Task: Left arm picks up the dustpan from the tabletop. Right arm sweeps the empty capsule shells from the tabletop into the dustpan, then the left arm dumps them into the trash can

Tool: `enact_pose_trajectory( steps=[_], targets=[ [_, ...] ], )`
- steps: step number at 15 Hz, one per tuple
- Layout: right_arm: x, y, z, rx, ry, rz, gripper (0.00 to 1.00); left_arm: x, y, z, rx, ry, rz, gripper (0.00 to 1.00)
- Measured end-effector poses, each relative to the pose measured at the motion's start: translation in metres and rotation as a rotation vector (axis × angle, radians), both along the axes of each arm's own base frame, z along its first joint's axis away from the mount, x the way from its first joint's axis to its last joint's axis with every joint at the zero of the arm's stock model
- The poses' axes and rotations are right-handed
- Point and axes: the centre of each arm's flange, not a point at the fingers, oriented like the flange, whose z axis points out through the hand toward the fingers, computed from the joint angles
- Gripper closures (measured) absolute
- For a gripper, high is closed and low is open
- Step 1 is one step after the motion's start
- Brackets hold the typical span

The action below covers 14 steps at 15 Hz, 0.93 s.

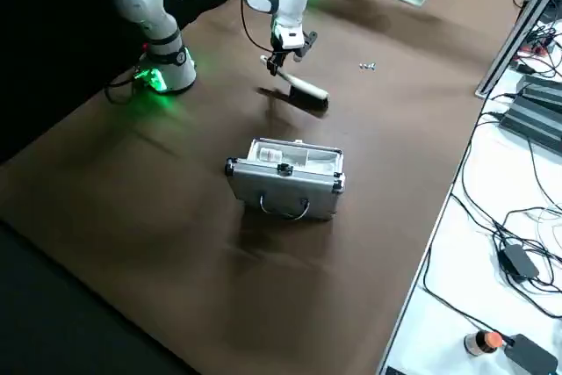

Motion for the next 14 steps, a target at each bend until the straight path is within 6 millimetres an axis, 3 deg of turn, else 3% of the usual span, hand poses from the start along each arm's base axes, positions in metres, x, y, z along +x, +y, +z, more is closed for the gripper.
enact_pose_trajectory(
  steps=[5,8,14],
  targets=[
    [-0.001,0.0,-0.001,-0.001,0.002,0.0,0.56,-0.007,-0.055,-0.047,0.067,-0.049,0.06,0.67],
    [-0.002,-0.001,-0.003,-0.003,0.007,0.0,0.62,-0.013,-0.076,-0.057,0.079,-0.064,0.08,0.67],
    [-0.002,-0.001,-0.005,-0.005,0.012,0.0,0.63,-0.028,-0.117,-0.079,0.094,-0.093,0.104,0.67]
  ],
)
